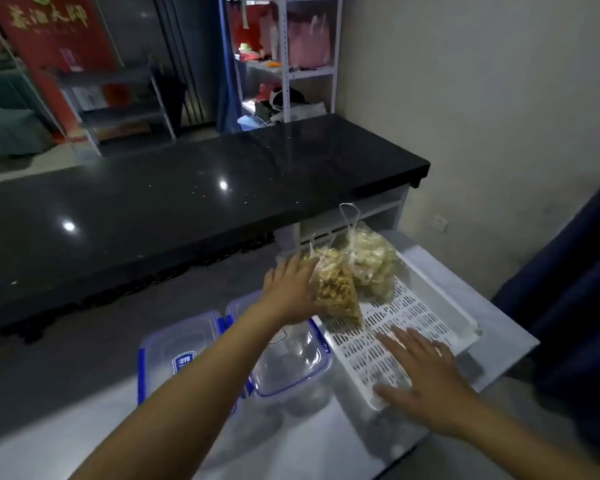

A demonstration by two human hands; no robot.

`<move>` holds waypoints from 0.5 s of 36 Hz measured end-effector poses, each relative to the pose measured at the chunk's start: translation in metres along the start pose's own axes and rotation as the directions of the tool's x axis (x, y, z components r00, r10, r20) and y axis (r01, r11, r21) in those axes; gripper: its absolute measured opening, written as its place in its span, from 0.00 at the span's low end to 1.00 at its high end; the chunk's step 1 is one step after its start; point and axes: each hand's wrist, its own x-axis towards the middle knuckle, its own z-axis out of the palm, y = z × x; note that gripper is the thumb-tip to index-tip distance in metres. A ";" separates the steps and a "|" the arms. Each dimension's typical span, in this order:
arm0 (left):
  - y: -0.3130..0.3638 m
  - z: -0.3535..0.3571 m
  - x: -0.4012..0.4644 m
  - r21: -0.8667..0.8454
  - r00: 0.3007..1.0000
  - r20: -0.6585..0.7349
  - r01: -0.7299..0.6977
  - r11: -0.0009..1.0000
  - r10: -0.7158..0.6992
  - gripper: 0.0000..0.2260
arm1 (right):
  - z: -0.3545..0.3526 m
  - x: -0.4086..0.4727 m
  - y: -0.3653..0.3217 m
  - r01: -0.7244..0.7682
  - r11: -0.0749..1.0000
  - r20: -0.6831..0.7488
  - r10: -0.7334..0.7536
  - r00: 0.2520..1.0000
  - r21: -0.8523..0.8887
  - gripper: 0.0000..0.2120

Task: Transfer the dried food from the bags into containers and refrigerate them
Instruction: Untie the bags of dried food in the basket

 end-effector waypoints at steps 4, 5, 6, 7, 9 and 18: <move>0.010 -0.008 0.035 0.072 0.998 0.055 -0.014 0.997 0.010 0.49 | -0.002 -0.015 0.012 -0.066 0.998 -0.020 0.066 0.998 -0.001 0.41; 0.009 -0.008 0.043 0.065 0.998 0.070 -0.011 0.998 0.007 0.50 | -0.002 -0.018 0.014 -0.078 0.997 -0.026 0.078 0.997 0.013 0.40; 0.008 -0.008 0.048 0.056 0.996 0.085 -0.007 0.998 0.002 0.50 | -0.001 -0.022 0.016 -0.083 0.996 -0.028 0.083 0.996 0.019 0.39; 0.006 -0.008 0.052 0.041 0.995 0.100 -0.002 0.999 -0.002 0.51 | -0.001 -0.025 0.018 -0.088 0.996 -0.036 0.089 0.995 0.032 0.39; 0.000 -0.009 0.058 0.014 0.990 0.143 -0.004 1.000 0.002 0.52 | -0.001 -0.028 0.025 -0.102 0.993 -0.048 0.105 0.993 0.066 0.39; 0.000 -0.003 0.065 0.013 0.973 0.229 -0.013 1.000 0.010 0.60 | -0.005 -0.028 0.046 -0.086 0.993 -0.036 0.089 0.995 0.080 0.38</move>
